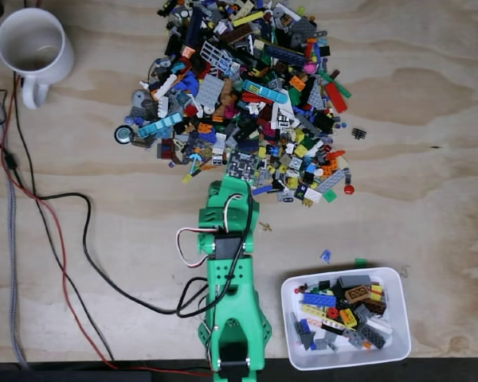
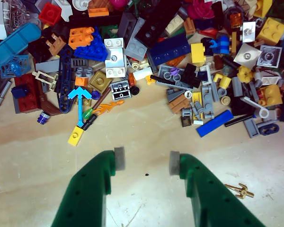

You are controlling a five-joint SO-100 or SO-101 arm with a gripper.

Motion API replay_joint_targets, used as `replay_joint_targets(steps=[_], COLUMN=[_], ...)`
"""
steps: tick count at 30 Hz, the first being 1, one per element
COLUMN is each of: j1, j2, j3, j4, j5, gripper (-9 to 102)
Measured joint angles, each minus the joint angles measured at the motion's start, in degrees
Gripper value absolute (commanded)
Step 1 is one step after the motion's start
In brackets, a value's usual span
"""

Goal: Find the closest Lego and put it in the bin.

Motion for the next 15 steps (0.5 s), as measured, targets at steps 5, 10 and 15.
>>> replay_joint_targets(steps=[5,10,15], j1=[1.3,1.0,1.2], j2=[-0.7,-1.1,-1.6], j3=[0.0,0.0,0.1], j4=[0.0,0.0,0.0], j5=[1.7,1.9,1.9], gripper=[14,14,14])
